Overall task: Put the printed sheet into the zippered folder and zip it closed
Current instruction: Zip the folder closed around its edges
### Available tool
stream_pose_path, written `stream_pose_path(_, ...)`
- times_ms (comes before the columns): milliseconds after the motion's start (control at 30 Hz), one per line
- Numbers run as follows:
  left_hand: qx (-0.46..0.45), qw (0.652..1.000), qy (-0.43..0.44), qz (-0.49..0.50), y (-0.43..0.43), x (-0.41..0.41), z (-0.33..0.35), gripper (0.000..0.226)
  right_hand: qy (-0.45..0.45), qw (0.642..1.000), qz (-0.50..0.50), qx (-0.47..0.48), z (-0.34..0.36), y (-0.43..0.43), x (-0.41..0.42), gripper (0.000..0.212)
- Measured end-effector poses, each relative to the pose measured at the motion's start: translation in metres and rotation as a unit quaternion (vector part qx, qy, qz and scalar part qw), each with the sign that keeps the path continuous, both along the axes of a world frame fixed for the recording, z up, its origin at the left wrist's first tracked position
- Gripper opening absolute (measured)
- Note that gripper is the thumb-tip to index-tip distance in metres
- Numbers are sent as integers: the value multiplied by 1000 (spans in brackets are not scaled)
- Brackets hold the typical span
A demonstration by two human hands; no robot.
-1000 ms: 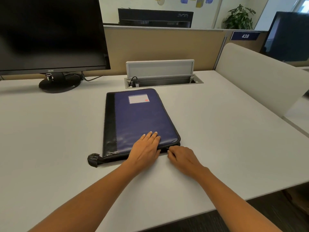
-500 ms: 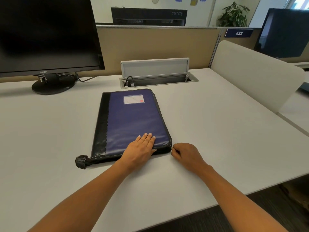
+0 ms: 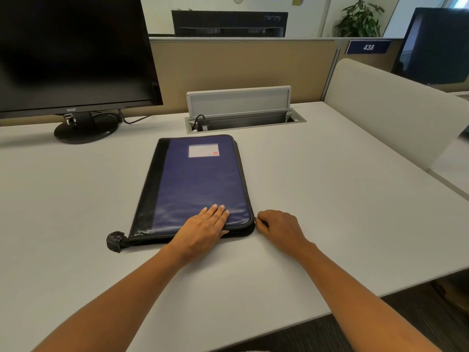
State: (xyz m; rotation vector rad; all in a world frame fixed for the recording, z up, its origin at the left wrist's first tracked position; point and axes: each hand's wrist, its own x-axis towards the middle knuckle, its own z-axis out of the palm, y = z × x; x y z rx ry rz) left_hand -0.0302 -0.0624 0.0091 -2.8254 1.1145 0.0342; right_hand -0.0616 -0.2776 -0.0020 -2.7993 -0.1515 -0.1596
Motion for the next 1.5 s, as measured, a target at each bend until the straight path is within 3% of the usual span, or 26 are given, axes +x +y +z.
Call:
stream_pose_path(200,-58,998,-7,6,27,-6,4,55,21,998,54,-17,2,16,1,29)
stream_pose_path(333,-97,990,-99,6,29,-18,12,54,52,993,103,-15,5,30,3,25)
stream_pose_path(433,-104,992,-40,51,15,-21,11,64,66,991,119,-20,6,36,4,25)
stream_pose_path(567,-29,993,-5,111,7,-18,-2,68,56,986,155,-20,2,48,-3,24)
stream_pose_path(700,32,995,-3,96,20,-24,-2,63,31,983,180,-20,1,57,-8,25)
stream_pose_path(767,1,997,-31,72,27,-30,8,64,26,982,189,-18,0,61,-8,26)
stream_pose_path(867,-43,992,-114,28,36,-33,7,44,10,980,197,-28,-1,66,-7,29)
stream_pose_path(967,-53,990,-127,19,42,-33,5,78,-2,980,197,-22,-2,68,-5,30)
stream_pose_path(1500,-110,977,-182,-13,48,-31,5,79,-8,988,155,15,-4,78,1,30)
